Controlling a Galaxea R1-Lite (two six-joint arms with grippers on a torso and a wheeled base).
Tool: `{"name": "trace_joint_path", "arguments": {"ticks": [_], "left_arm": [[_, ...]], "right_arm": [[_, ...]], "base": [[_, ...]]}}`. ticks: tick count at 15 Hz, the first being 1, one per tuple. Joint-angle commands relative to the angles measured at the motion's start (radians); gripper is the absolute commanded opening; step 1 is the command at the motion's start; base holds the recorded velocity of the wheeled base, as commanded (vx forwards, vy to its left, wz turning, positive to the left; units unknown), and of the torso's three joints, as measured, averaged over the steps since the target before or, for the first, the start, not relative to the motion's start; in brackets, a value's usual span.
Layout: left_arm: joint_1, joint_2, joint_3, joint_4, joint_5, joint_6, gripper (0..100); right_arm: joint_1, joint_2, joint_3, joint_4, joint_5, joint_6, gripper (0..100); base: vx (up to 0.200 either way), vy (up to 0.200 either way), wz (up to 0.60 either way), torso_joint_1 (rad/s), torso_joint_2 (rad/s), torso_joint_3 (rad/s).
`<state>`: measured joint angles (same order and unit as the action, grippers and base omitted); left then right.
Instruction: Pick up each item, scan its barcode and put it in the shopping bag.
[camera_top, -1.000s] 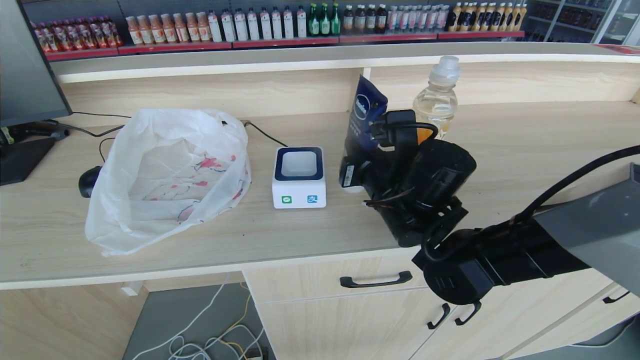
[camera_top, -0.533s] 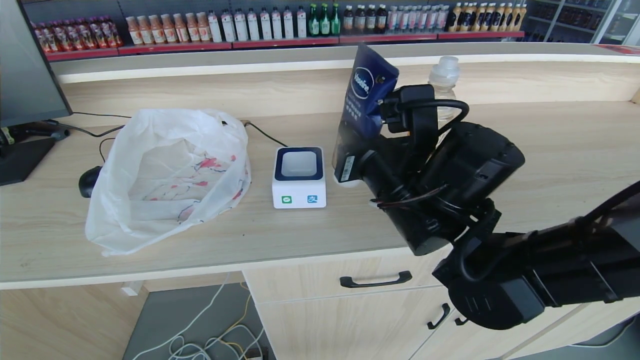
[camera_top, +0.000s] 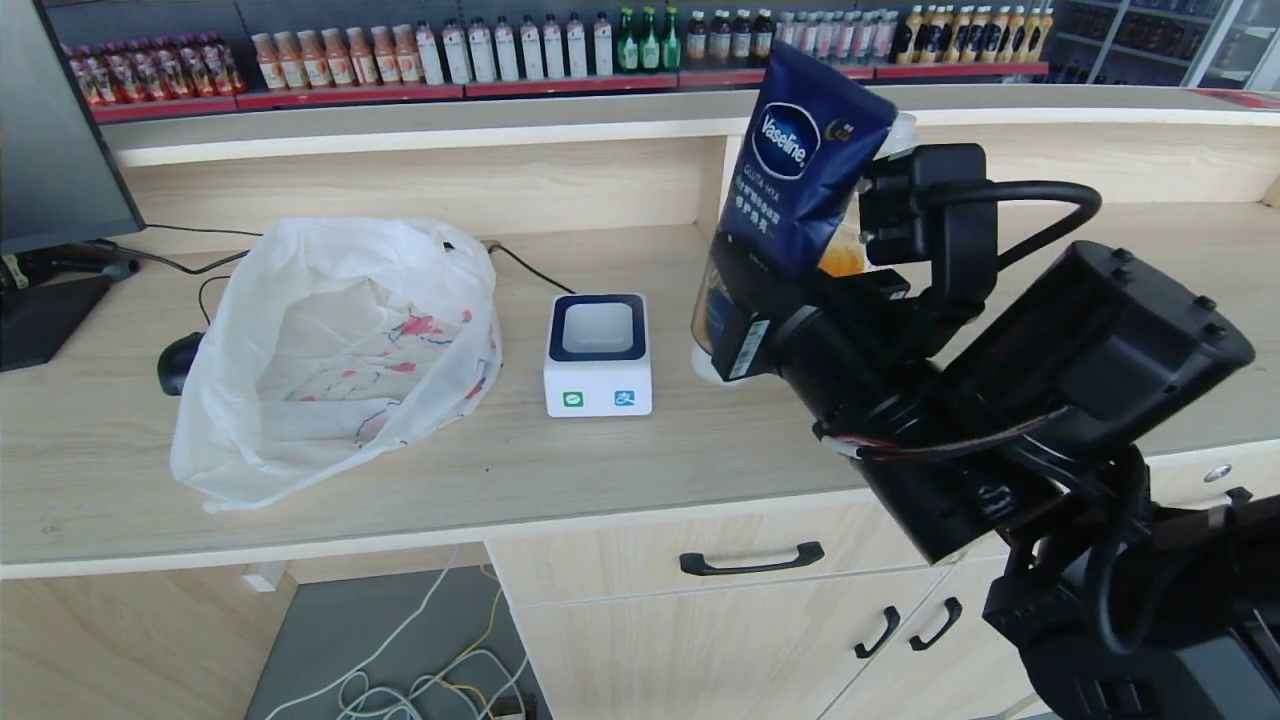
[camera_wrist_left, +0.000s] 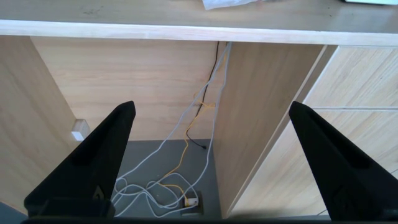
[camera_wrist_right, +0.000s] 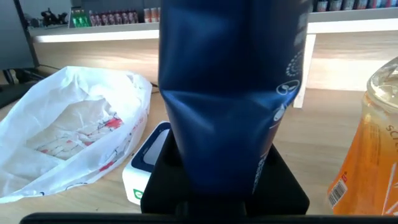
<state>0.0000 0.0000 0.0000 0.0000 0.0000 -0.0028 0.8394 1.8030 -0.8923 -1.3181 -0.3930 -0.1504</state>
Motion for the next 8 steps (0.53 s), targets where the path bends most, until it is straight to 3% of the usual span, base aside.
{"name": "trace_joint_path", "arguments": {"ticks": [1, 4, 8], "left_arm": [[0.000, 0.000, 0.000, 0.000, 0.000, 0.000, 100], [0.000, 0.000, 0.000, 0.000, 0.000, 0.000, 100], [0.000, 0.000, 0.000, 0.000, 0.000, 0.000, 100]], "right_arm": [[0.003, -0.057, 0.070, -0.018, 0.000, 0.000, 0], [0.037, -0.137, 0.204, -0.038, 0.003, 0.006, 0], [0.142, -0.145, 0.236, -0.112, 0.011, 0.005, 0]], "base": [[0.000, 0.000, 0.00, 0.000, 0.00, 0.000], [0.000, 0.000, 0.00, 0.000, 0.00, 0.000], [0.000, 0.000, 0.00, 0.000, 0.00, 0.000]]}}
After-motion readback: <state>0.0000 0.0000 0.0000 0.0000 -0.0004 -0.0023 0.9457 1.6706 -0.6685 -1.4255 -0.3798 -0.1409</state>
